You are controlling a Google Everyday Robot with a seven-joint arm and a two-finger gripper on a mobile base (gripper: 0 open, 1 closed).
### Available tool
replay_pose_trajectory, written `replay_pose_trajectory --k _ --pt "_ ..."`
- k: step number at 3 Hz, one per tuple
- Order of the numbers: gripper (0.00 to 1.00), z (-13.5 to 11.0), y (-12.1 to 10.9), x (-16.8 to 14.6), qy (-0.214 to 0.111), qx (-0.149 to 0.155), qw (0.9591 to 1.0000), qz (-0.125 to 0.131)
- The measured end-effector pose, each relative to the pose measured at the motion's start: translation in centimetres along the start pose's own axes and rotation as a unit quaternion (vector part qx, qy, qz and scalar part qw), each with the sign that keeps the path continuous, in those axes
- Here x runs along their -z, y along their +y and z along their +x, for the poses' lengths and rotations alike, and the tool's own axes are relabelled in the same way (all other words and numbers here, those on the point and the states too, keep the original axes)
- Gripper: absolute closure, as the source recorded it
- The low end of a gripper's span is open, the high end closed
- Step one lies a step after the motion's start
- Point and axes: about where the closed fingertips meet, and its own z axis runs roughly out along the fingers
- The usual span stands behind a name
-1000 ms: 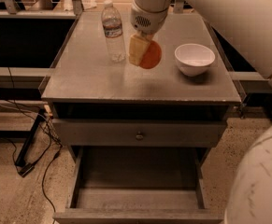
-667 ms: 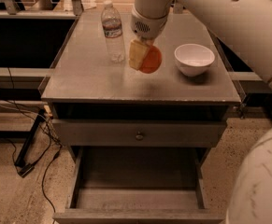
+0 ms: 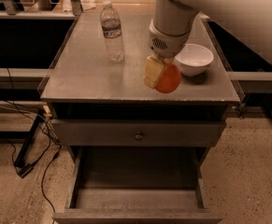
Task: Place orange into middle drawer
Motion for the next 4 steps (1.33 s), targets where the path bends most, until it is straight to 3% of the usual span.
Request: replay_pose_trajectory --k 1,2,3,4 --pt "1.00 3.3 3.0 1.0 0.017 -0.021 0.9995 -0.017" --pt "1.00 3.3 3.0 1.0 0.017 -0.021 0.9995 -0.017" --pt "1.00 4.4 2.6 -1.0 0.021 -0.047 0.9983 -0.029" --pt "1.00 8.0 4.9 -5.0 0.049 -0.071 0.9942 -0.064"
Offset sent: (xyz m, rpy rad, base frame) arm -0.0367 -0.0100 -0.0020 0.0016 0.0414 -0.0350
